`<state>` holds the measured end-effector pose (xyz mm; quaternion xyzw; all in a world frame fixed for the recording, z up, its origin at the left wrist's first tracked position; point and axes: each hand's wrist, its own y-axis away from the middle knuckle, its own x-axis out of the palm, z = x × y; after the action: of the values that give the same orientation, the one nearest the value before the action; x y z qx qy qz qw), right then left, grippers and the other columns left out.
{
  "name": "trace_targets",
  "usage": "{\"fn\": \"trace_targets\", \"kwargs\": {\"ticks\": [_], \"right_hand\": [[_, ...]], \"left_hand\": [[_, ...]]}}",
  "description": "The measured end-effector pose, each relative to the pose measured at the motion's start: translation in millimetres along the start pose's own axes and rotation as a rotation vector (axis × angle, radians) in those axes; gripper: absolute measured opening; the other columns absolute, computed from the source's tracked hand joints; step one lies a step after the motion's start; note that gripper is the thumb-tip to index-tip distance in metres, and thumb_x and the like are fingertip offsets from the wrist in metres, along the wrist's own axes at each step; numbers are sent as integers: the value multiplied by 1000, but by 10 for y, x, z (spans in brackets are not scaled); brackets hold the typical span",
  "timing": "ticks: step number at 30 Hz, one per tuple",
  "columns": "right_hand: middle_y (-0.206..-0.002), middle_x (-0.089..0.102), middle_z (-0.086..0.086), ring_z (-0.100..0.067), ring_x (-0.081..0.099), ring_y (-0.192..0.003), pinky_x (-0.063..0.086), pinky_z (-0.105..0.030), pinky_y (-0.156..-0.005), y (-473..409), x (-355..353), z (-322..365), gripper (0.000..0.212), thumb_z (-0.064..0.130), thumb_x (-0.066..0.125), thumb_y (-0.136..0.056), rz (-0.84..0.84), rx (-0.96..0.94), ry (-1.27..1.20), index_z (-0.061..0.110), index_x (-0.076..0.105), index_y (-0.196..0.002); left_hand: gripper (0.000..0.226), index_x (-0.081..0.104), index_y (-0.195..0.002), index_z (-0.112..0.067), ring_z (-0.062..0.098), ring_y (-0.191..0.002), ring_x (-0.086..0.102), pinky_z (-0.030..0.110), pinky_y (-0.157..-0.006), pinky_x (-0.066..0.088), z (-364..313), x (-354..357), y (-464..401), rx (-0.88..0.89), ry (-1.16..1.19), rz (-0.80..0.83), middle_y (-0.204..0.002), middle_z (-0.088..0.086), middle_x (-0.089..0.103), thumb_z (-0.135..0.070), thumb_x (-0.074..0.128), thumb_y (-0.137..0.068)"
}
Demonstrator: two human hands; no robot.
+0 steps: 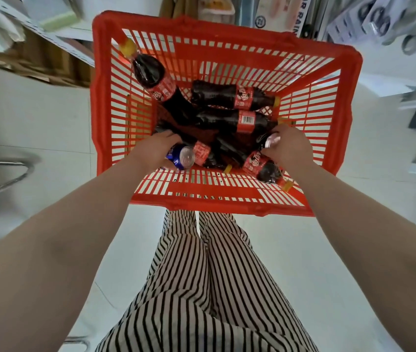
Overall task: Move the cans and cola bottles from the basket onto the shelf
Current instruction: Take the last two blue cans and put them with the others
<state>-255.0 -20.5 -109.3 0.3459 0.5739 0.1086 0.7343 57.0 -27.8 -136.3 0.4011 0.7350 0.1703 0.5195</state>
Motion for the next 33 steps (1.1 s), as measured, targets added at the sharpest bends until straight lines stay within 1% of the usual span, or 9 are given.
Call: {"fn": "trace_targets", "kwargs": {"ticks": [4,8,11,13,18,20,25,28,33], "right_hand": [[-112,67,-5,-25,64,-99,52,-32,-77,275,-246,58,51,30,76,-73,-79,42,-87,18,59,-119],[-114,64,0,-20,60,-103,44,-28,-79,661,-621,84,46,30,71,-78,-144,121,-422,17,57,-120],[-121,61,-3,-22,63,-106,57,-33,-78,967,-875,76,39,29,73,-80,-54,282,-1009,21,60,-116],[-125,58,-9,-24,64,-105,61,-35,-69,1232,-1019,90,36,21,68,-86,105,306,-1429,19,59,-120],[-115,65,-14,-27,63,-104,59,-37,-79,1920,-1250,207,32,21,50,-93,299,266,-2025,7,58,-120],[-109,65,-18,-29,62,-98,60,-34,-74,2156,-1309,243,34,21,48,-88,328,206,-2189,2,58,-114],[-113,63,-15,-29,63,-94,55,-30,-72,2596,-1432,239,38,22,58,-70,273,-18,-2387,5,62,-104],[-105,68,-11,-24,65,-89,53,-25,-65,2867,-1553,235,45,24,81,-52,211,-160,-2381,9,72,-94],[-111,66,-11,-21,63,-91,52,-24,-71,3253,-1604,37,63,23,86,-60,0,-225,-2304,11,61,-116]], "left_hand": [[61,53,-124,-14,28,-111,56,35,-95,45,-165,-244,86,-25,232,-35,-123,9,57,-17,82,-71],[45,55,-118,-17,23,-109,60,35,-94,48,-339,-571,298,-65,593,26,-116,1,63,-24,76,-78],[44,56,-123,-23,17,-110,61,38,-97,48,-566,-870,570,-61,797,52,-119,-3,65,-39,68,-84],[37,55,-124,-21,18,-107,65,34,-94,52,-778,-1023,782,-28,1005,66,-118,-1,66,-31,62,-90],[22,58,-116,-14,14,-91,70,30,-78,58,-1254,-1239,1218,27,1354,-1,-98,-3,74,-19,50,-97],[27,58,-119,-11,18,-93,68,36,-86,57,-1405,-1328,1347,21,1458,-11,-102,2,72,-23,48,-97],[48,57,-127,-7,24,-104,66,43,-97,51,-1770,-1638,1633,80,1509,26,-120,12,66,-37,53,-91],[51,59,-126,-10,27,-114,61,45,-102,46,-1988,-1769,1736,135,1511,84,-123,11,66,-43,55,-87],[48,61,-122,-14,22,-104,66,42,-97,48,-2353,-1855,1862,203,1465,214,-116,7,69,-44,59,-85]]}}
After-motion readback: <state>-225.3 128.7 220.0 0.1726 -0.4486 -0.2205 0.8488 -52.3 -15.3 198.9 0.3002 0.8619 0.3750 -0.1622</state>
